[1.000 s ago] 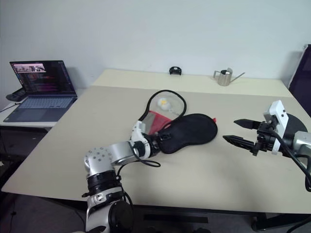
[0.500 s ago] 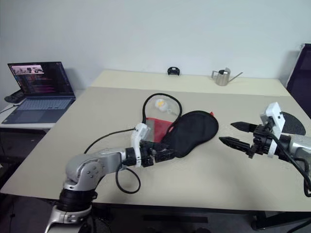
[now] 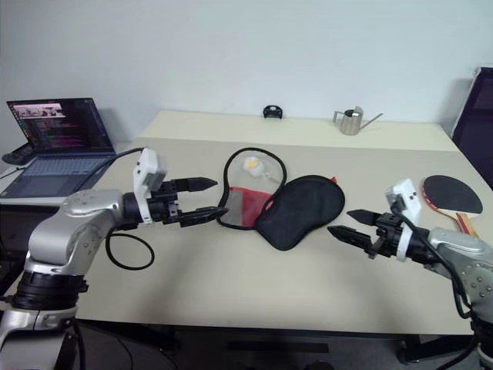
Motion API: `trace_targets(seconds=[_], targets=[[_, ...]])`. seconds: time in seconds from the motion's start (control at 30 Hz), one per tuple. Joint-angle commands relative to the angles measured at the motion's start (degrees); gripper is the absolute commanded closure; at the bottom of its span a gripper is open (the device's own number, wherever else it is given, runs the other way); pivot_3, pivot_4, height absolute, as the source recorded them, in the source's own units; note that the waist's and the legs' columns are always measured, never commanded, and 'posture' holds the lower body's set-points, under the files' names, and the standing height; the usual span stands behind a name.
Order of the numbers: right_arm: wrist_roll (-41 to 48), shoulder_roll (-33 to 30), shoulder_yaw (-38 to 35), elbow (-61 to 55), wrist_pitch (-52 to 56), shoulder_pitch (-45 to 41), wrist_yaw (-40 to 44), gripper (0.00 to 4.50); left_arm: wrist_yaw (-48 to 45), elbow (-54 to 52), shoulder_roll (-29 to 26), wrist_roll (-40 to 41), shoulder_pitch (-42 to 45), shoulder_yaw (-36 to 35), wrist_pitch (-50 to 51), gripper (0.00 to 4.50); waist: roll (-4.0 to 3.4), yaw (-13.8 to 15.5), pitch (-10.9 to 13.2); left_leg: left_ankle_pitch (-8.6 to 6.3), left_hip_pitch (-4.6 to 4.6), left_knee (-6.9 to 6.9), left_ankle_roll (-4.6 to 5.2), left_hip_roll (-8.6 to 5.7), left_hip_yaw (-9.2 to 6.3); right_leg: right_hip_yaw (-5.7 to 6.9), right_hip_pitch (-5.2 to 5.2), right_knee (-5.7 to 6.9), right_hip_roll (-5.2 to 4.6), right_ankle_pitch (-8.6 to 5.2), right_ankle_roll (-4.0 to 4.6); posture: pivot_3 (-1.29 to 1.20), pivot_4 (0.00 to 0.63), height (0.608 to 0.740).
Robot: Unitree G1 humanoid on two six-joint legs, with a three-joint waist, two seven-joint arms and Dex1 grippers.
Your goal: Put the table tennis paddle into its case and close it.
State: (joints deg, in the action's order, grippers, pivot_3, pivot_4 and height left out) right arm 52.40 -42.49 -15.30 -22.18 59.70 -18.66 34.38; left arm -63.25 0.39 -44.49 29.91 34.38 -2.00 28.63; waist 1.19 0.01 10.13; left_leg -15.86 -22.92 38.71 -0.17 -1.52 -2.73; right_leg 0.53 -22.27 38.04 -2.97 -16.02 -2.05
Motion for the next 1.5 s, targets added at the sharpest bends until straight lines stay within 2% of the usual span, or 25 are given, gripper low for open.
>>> trace_targets(seconds=[0.03,0.27,0.43,0.9,1.27,1.37,1.5], targets=[[-0.65,3.13,2.25,0.03,1.09,-3.07,-4.87,0.0,-2.01,1.57,-1.96,-1.86,1.55,-1.37,-3.33,0.07,-0.01,-0.09,0.01,0.0,0.0,0.0,0.0,0.0,0.0,-0.01,-0.02,0.01,0.0,0.0,0.0,0.0,0.15,0.74],[-4.28,12.27,5.49,5.72,6.38,-8.02,-17.1,0.0,-2.76,4.01,-1.86,-4.24,2.21,-1.07,-5.69,0.07,-0.02,-0.1,0.02,0.0,0.0,0.0,0.0,0.02,0.0,0.0,-0.04,0.05,0.01,0.0,0.0,0.0,0.15,0.74],[-7.38,17.24,7.61,9.66,8.94,-10.45,-21.65,0.0,-3.16,4.33,-1.25,-4.9,2.18,-0.7,-6.39,0.07,-0.05,-0.18,0.03,0.0,0.0,-0.01,0.0,0.02,0.01,-0.01,-0.07,0.06,0.02,0.0,0.0,0.0,0.15,0.74],[-13.63,24.58,10.95,15.92,8.73,-12.89,-22.05,0.0,-4.46,7.7,0.89,-6.18,4.4,-0.04,-7.8,0.07,-0.08,-0.35,0.05,0.0,0.02,0.0,0.0,0.03,0.02,-0.01,-0.09,0.13,0.09,0.0,0.0,0.0,0.15,0.74],[-19.15,28.82,13.52,20.99,3.19,-15.31,-20.95,0.0,-4.65,8.15,1.64,-6.62,4.41,-0.15,-8.59,0.07,-0.09,-0.59,0.06,0.0,0.04,0.0,0.0,0.05,0.02,-0.01,-0.12,0.2,0.14,0.0,0.0,0.0,0.15,0.74],[-19.66,29.49,13.22,20.81,2.97,-14.96,-20.87,0.57,-4.51,8.02,1.72,-6.78,4.1,-0.24,-8.76,0.0,-0.09,-0.61,0.06,0.0,0.04,0.01,0.0,0.05,0.02,-0.02,-0.12,0.23,0.14,0.0,0.0,0.0,0.15,0.74],[-19.11,30.67,11.67,19.68,4.53,-14.43,-21.6,1.86,-4.49,7.92,1.72,-6.99,3.67,-0.33,-8.92,0.0,-0.09,-0.63,0.06,0.0,0.03,0.02,0.0,0.05,0.09,-0.04,-0.27,0.45,0.14,-0.01,0.0,0.0,0.15,0.74]])
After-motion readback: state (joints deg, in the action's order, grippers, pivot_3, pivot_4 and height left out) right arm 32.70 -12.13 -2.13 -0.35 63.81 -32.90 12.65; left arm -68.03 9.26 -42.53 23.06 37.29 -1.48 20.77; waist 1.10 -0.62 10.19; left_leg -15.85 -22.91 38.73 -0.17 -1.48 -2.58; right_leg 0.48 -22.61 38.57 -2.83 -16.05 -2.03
